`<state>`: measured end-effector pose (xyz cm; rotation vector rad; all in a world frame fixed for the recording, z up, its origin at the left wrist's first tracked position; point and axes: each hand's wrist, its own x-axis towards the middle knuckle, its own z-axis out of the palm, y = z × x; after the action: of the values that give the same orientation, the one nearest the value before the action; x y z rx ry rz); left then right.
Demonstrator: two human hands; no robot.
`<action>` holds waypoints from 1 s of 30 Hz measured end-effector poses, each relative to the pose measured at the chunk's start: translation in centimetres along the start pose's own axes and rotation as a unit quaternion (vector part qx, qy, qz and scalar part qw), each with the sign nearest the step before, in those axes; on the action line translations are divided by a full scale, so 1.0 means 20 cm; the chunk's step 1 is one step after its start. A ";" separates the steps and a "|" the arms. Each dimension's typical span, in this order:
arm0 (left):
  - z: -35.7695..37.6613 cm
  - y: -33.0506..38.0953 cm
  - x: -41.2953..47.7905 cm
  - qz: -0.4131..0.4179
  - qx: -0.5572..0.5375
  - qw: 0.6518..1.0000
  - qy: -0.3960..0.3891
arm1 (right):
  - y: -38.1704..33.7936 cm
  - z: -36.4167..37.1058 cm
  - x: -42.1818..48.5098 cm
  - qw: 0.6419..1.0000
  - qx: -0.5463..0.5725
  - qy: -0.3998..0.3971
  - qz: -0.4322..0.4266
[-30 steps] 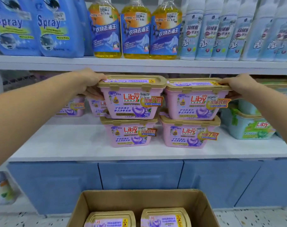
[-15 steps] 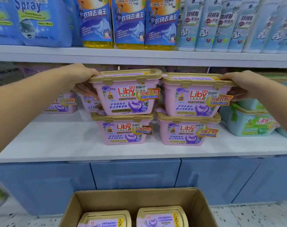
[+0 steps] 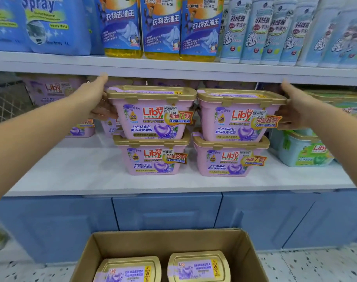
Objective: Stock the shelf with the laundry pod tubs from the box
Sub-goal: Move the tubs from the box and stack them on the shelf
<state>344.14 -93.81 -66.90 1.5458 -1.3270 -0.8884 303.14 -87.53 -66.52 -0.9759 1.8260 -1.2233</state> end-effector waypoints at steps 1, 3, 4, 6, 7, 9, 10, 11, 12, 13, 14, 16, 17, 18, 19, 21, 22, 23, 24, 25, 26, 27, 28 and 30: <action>0.00 -0.05 -0.01 0.011 -0.042 0.999 0.018 | 0.04 -0.01 0.00 0.999 0.046 -0.005 0.001; 0.00 -0.17 -0.04 0.034 -0.119 0.990 0.060 | 0.15 -0.01 0.00 0.990 0.135 0.030 -0.021; 0.01 -0.26 -0.07 0.038 -0.147 0.986 0.067 | 0.24 0.01 -0.01 0.985 0.155 0.065 -0.038; 0.05 -0.46 -0.13 0.022 -0.154 0.987 0.048 | 0.46 0.06 -0.01 0.980 0.145 0.119 -0.070; 0.08 -0.55 -0.18 0.009 -0.127 0.992 0.023 | 0.56 0.09 -0.01 0.981 0.118 0.128 -0.086; 0.16 -0.68 -0.25 -0.011 -0.056 0.997 -0.057 | 0.73 0.17 -0.02 0.988 0.053 0.097 -0.112; 0.20 -0.73 -0.25 -0.012 -0.024 0.995 -0.099 | 0.78 0.22 -0.03 0.991 0.031 0.057 -0.120; 0.24 -0.75 -0.26 -0.009 0.003 0.991 -0.130 | 0.81 0.26 -0.03 0.992 0.016 0.019 -0.123; 0.27 -0.76 -0.25 0.002 0.028 0.988 -0.149 | 0.82 0.30 -0.03 0.992 0.007 -0.002 -0.127; 0.29 -0.77 -0.24 0.010 0.045 0.988 -0.149 | 0.82 0.33 -0.03 0.991 0.003 -0.004 -0.131; 0.31 -0.79 -0.21 0.018 0.052 0.989 -0.135 | 0.81 0.35 -0.03 0.990 0.009 0.008 -0.137; 0.35 -0.78 -0.19 0.027 0.072 0.993 -0.093 | 0.79 0.37 -0.02 0.987 0.028 0.029 -0.154; 0.37 -0.76 -0.19 0.031 0.089 0.993 -0.064 | 0.80 0.37 -0.02 0.986 0.027 0.032 -0.158; 0.39 -0.76 -0.19 0.040 0.108 0.993 -0.035 | 0.80 0.37 -0.02 0.986 0.022 0.035 -0.160; 0.41 -0.75 -0.20 0.048 0.126 0.991 -0.012 | 0.81 0.37 -0.02 0.986 0.015 0.039 -0.159; 0.43 -0.74 -0.20 0.060 0.148 0.987 0.015 | 0.81 0.36 0.00 0.987 0.004 0.046 -0.153; 0.44 -0.74 -0.20 0.061 0.152 0.986 0.017 | 0.81 0.35 0.01 0.987 0.005 0.045 -0.152; 0.44 -0.74 -0.19 0.063 0.154 0.986 0.017 | 0.81 0.34 0.02 0.987 0.010 0.043 -0.153; 0.45 -0.73 -0.19 0.063 0.155 0.986 0.016 | 0.81 0.33 0.03 0.987 0.013 0.043 -0.154; 0.47 -0.72 -0.18 0.065 0.155 0.986 0.016 | 0.81 0.32 0.03 0.987 0.012 0.044 -0.154; 0.48 -0.71 -0.18 0.066 0.155 0.986 0.015 | 0.82 0.31 0.04 0.987 0.012 0.046 -0.153; 0.50 -0.70 -0.18 0.070 0.155 0.985 0.015 | 0.82 0.29 0.05 0.987 0.012 0.050 -0.151; 0.53 -0.69 -0.18 0.071 0.156 0.985 0.014 | 0.82 0.28 0.07 0.987 0.013 0.054 -0.149; 0.58 -0.66 -0.17 0.067 0.156 0.985 0.013 | 0.82 0.25 0.10 0.987 0.019 0.060 -0.145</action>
<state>337.55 -91.94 -83.44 1.6727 -1.5875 -0.5937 303.42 -86.89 -83.71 -1.2005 1.7879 -1.5142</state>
